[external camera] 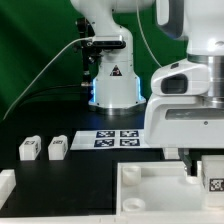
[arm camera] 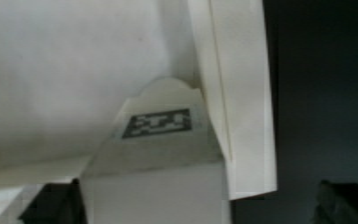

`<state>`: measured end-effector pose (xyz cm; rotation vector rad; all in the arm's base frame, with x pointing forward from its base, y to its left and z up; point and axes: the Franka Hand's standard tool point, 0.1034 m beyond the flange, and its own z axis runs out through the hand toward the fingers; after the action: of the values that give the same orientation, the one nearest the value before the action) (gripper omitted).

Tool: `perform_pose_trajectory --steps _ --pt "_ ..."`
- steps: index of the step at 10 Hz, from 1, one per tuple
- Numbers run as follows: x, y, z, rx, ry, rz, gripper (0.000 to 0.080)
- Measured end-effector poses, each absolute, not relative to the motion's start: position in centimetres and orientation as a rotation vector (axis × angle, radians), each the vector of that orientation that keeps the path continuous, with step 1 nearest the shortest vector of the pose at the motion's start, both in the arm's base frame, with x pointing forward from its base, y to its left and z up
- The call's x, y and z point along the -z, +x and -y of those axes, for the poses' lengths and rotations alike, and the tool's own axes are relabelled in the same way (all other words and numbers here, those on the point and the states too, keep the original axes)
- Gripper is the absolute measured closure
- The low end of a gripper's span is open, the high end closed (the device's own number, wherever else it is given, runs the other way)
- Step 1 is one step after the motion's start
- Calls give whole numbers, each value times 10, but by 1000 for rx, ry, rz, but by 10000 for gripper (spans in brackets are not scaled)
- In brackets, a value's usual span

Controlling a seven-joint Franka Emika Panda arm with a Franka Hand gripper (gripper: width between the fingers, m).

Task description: Assemble one leg

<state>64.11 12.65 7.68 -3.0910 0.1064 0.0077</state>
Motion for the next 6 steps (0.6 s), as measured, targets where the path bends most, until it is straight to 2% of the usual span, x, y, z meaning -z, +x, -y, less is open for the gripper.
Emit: perform_pose_trajectory --steps 2,3,4,5,6 --pt "-77 641 -127 -11 -3083 -138 151" --pt "-77 641 -127 -12 -3081 -153 278" --pt "-77 641 -127 -15 -3074 -241 278" --pt "-76 640 -125 -23 -3062 -389 452" --pt "-76 641 -120 -30 -3033 -558 496"
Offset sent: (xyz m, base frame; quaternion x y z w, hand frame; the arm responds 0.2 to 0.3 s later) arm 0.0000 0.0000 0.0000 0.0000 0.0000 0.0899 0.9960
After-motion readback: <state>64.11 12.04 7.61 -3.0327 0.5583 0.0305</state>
